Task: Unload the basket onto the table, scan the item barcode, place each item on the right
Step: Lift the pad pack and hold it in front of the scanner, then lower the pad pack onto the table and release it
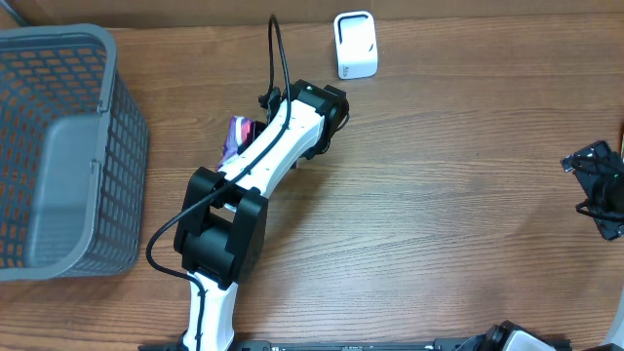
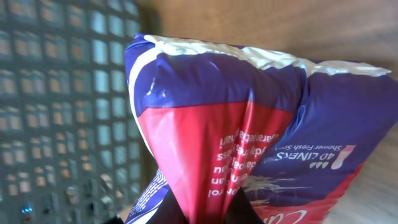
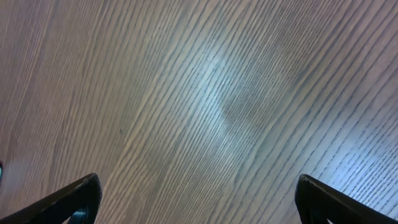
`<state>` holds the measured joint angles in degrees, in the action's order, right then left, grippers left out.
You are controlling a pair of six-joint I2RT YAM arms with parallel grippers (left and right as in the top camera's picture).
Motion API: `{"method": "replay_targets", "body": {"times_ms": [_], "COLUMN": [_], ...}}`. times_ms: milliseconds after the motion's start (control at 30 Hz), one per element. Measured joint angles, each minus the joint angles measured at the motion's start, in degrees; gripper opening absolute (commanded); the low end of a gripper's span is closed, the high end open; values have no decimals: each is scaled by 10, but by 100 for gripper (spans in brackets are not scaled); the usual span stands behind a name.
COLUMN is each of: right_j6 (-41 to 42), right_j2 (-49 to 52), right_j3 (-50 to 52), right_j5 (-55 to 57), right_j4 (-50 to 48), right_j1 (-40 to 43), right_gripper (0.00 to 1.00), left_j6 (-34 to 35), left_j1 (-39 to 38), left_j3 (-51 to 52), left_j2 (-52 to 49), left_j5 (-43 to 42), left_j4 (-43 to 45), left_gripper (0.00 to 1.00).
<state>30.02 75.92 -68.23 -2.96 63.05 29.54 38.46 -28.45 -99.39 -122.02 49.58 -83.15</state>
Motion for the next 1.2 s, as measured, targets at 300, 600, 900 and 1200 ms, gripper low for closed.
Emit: {"method": "replay_targets", "body": {"times_ms": [300, 600, 900, 1200], "right_j6": [0, 0, 0, 0], "right_j2": [0, 0, 0, 0], "right_j3": [0, 0, 0, 0], "right_j5": [0, 0, 0, 0], "right_j4": [0, 0, 0, 0], "right_j1": [0, 0, 0, 0], "right_gripper": [100, 100, 100, 100], "left_j6": [-29, -43, -45, -46], "left_j1": [19, 8, -70, -98], "left_j3": [18, 51, 52, 51], "left_j2": [0, 0, 1, 3], "left_j5": [61, 7, -89, -251], "left_j4": [66, 52, 69, 91], "left_gripper": [5, 23, 51, 49]}}
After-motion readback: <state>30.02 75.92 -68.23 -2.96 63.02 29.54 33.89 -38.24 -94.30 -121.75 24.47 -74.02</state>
